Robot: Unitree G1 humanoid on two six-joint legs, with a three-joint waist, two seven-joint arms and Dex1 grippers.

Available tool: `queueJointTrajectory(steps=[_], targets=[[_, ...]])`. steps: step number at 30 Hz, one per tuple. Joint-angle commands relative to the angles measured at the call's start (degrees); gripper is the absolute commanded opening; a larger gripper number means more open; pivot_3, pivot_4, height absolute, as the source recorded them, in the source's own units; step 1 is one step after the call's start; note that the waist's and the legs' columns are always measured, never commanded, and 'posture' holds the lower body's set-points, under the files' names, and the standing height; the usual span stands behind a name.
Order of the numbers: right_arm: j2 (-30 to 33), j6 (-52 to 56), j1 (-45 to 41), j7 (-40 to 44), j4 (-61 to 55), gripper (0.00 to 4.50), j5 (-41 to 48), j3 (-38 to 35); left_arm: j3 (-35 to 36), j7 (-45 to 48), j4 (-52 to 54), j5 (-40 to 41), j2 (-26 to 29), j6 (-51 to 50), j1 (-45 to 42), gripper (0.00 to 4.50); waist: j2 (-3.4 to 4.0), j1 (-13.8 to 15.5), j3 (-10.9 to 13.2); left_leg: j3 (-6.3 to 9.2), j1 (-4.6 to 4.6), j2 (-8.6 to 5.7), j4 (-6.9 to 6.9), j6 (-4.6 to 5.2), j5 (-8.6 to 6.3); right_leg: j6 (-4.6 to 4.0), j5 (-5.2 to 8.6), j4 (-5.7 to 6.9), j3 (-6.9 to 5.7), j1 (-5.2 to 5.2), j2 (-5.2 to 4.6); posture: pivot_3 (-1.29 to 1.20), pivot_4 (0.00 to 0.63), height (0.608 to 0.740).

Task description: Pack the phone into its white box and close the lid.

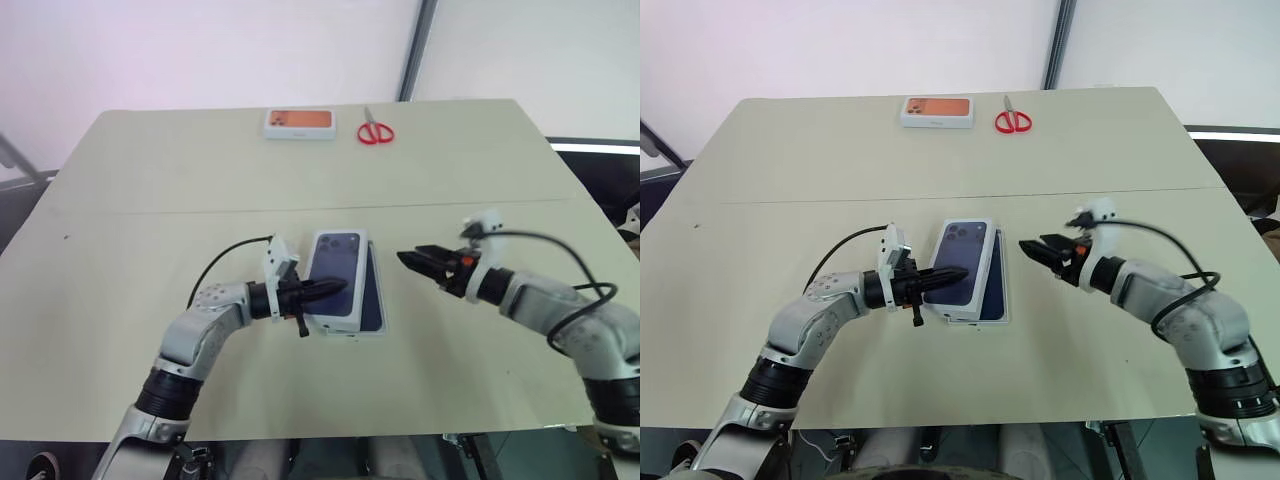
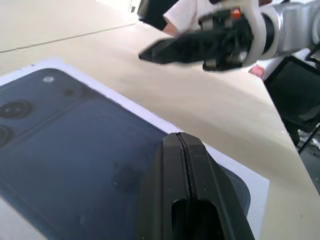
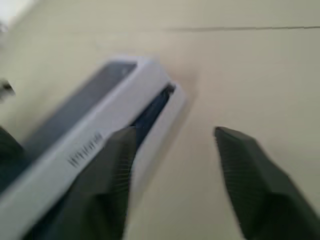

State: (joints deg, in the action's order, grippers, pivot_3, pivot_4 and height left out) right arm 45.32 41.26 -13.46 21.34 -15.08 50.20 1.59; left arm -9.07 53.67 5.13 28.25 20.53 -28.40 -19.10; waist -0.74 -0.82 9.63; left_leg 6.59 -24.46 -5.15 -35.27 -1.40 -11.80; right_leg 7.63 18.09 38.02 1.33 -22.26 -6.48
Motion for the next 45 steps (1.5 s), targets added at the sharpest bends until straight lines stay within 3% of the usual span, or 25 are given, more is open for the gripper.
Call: queueJointTrajectory(steps=[1,2,13,29,35,45], targets=[[0.2,-5.6,0.0,3.9,-3.7,0.52,-9.2,2.3,3.2,0.5,2.2,1.6,1.6,-0.2,-1.0,0.00,0.00,0.0,0.0,0.00,0.00,0.00,0.00,0.00,0.00,0.00,0.00,0.00,0.00,0.00,0.00,0.00,0.150,0.740],[0.0,-6.9,-0.1,4.9,-4.0,0.05,-11.9,3.6,3.9,0.6,2.3,1.7,2.4,-0.3,-1.0,0.00,0.00,0.0,0.0,0.01,0.00,0.00,0.00,0.00,0.00,0.00,0.00,0.00,0.00,0.00,0.00,0.00,0.150,0.740],[-4.6,-9.5,-0.9,7.6,-6.3,0.05,-24.6,7.0,8.5,-1.4,-3.7,-1.0,8.7,-0.8,-0.9,0.00,-0.01,0.2,0.0,0.04,0.01,-0.01,0.00,-0.02,0.01,0.00,0.00,0.00,-0.01,0.01,-0.02,0.00,0.150,0.740],[-8.9,-6.9,-1.6,10.4,-6.8,0.05,-29.4,7.0,0.5,-1.3,-8.0,-4.3,1.5,-3.8,-4.7,0.00,-0.01,0.1,0.0,0.05,0.01,-0.04,-0.01,-0.05,0.02,0.00,0.00,0.04,-0.01,0.00,-0.03,0.00,0.150,0.740],[-7.5,-7.6,-0.8,12.6,-6.0,0.05,-31.5,5.5,0.5,-1.1,-2.1,-2.5,1.5,-7.4,-3.8,0.00,-0.01,0.1,0.0,0.05,0.01,-0.03,-0.01,-0.06,0.03,0.00,0.00,0.05,0.00,0.00,-0.03,0.00,0.150,0.740],[-6.8,-6.5,2.8,13.1,-8.8,0.05,-32.2,3.4,0.8,-1.8,-3.8,-4.1,2.1,-8.2,-4.0,0.00,-0.01,0.1,0.0,0.05,0.01,-0.04,-0.02,-0.07,0.03,0.00,0.00,0.05,-0.01,0.01,-0.04,0.00,0.150,0.740]])
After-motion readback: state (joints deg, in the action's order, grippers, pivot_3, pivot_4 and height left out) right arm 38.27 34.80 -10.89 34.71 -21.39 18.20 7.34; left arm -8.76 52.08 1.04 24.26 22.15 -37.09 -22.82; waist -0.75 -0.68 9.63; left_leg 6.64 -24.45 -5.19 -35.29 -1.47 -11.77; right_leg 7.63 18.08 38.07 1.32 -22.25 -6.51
